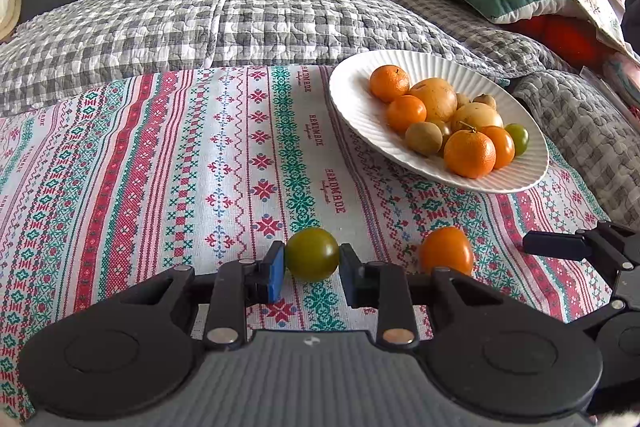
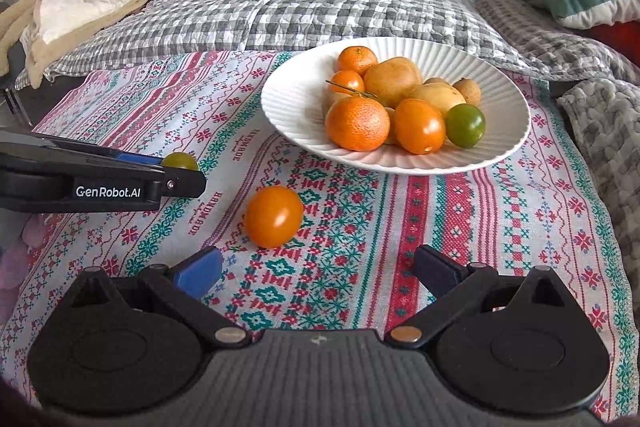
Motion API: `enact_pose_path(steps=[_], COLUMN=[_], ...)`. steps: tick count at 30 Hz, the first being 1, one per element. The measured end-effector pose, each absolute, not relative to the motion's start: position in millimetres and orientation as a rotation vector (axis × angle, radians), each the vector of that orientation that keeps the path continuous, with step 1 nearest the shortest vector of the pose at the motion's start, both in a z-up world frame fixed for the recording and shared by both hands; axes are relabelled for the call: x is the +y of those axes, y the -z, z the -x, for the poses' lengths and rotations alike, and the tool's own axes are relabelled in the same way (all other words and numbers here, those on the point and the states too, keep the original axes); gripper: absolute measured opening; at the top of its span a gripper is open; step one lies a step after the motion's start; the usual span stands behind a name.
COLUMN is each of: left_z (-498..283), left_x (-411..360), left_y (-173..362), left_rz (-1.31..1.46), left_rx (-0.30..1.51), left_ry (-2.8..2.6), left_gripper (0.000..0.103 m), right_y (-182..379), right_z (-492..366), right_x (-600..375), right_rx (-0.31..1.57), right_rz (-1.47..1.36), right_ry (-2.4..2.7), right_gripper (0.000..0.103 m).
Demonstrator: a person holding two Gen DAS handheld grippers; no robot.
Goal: Organize fruits
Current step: 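Grasp the green tomato with the left tool while the right grasps the orange tomato, then carry the green and orange tomatoes into the white plate with both tools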
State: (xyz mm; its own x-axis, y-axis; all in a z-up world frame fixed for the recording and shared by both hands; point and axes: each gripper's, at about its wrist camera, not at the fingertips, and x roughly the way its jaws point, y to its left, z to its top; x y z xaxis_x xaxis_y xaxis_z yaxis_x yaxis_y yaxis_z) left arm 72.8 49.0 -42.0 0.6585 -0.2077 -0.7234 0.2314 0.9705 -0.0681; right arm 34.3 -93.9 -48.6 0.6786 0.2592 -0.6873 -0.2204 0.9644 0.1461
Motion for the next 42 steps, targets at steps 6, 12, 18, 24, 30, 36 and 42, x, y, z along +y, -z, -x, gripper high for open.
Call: enact_pose_path(steps=[6,12,18,24,30,36,42], left_z=[-71,-71,-71,-71,-72,-71,-64], left_x=[53,52,49,49,48,47,43], left_y=[42,43,44,44,44,42,37], left_rz=[-0.034,-0.035,-0.038,-0.043,-0.040,-0.038,-0.039], left_rx=[0.827,0.835,0.841,0.847,0.851,0.865,0.872], left_ry=[0.227,0.223,0.226,0.233,0.242,0.269,0.291], left_gripper=[0.023,0.023,0.023,0.023,0.023,0.023,0.023], right_y=[49,48,47,45,44,39,27], right_z=[-40,-44,-43,-45,-44,-40,-36], right_x=[-87,-84,-81,-80,-82,-83,-88], right_rx=[0.769,0.763,0.760,0.762,0.771,0.784,0.786], right_rz=[-0.038,-0.030,-0.017,-0.030,-0.032,-0.013,-0.004], right_ry=[-0.269,-0.277,-0.316,-0.332,-0.350,-0.335,-0.323], right_gripper=[0.088,0.070,0.049,0.030,0.029,0.029,0.029])
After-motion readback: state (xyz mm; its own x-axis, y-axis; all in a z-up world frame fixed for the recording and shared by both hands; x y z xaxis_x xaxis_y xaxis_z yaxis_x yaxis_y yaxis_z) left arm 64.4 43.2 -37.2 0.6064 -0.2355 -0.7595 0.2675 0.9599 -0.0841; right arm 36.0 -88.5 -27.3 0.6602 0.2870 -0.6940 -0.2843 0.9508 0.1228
